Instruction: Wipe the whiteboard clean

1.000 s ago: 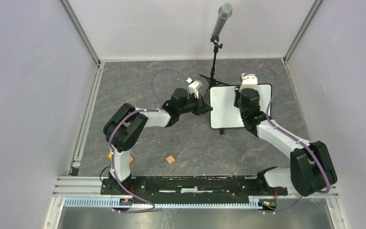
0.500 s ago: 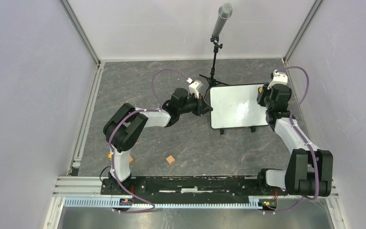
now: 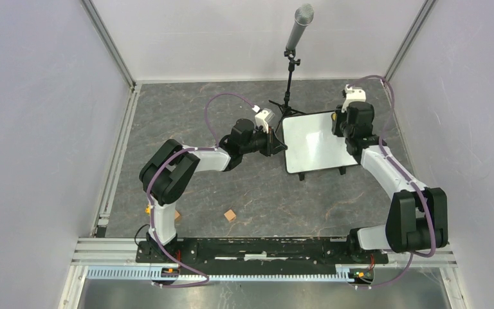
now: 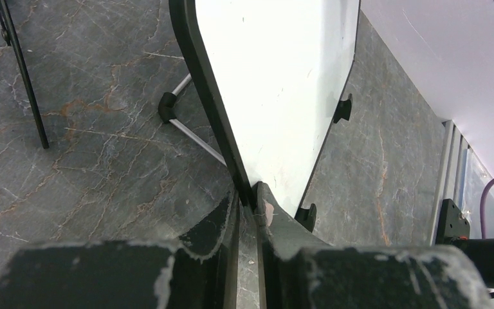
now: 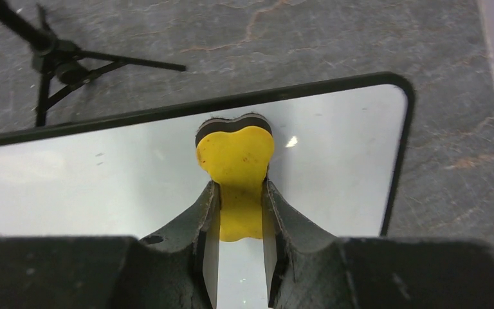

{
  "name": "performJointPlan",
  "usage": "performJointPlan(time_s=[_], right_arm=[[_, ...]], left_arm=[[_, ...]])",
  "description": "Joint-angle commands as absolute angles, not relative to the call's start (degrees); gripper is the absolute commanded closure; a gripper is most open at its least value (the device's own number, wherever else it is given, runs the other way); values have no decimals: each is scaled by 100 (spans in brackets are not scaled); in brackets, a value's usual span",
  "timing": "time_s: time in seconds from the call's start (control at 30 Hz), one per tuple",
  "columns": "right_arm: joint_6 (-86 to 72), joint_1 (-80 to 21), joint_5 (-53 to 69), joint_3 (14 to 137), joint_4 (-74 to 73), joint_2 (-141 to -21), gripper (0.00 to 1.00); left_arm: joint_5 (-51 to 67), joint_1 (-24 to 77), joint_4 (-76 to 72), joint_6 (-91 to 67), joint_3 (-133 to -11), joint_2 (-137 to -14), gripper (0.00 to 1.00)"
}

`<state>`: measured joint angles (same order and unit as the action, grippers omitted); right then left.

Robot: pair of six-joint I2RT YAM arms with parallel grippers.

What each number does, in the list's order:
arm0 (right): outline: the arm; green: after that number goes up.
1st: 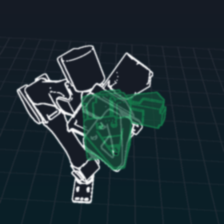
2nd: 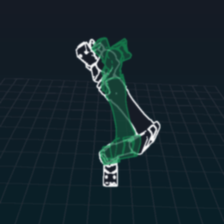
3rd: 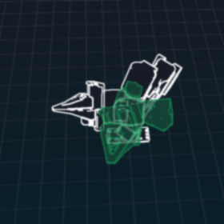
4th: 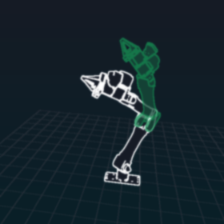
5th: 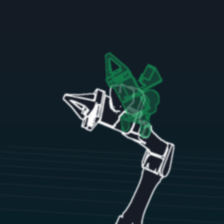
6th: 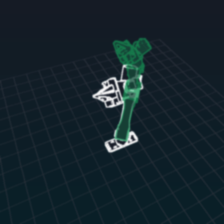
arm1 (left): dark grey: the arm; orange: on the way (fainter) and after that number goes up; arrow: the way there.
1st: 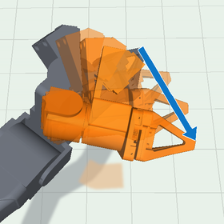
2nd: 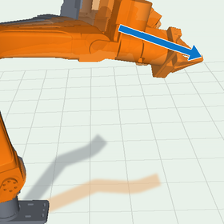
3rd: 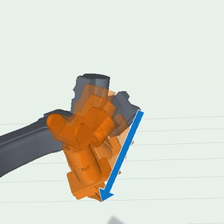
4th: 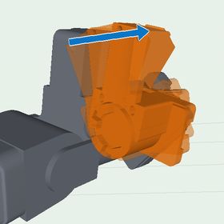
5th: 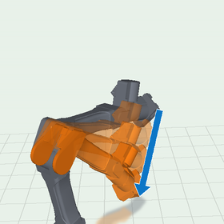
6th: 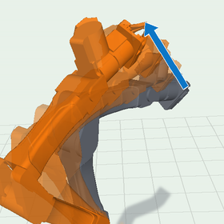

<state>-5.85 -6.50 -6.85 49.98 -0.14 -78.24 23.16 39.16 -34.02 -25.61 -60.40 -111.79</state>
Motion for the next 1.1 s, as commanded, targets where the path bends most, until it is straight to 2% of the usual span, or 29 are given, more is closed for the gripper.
performJointPlan(time_s=[0.0, 0.23, 0.83, 1.07], right_arm=[[-730, -138, -1178, 5326, -284, -7995, 82], [-681, -139, -909, 5263, -176, -8025, 81], [-577, -3664, -1882, 3987, 1017, -8300, 81], [-1066, -4049, -2217, 2980, 1027, -7998, 82]], left_arm=[[2215, 3911, -3015, -2137, -6090, -11120, 98], [2224, 3911, -2993, -2131, -6104, -11123, 98], [2180, 3929, -2968, -2136, -6117, -11128, 98], [2138, 3938, -2935, -2101, -6082, -11075, 98]])
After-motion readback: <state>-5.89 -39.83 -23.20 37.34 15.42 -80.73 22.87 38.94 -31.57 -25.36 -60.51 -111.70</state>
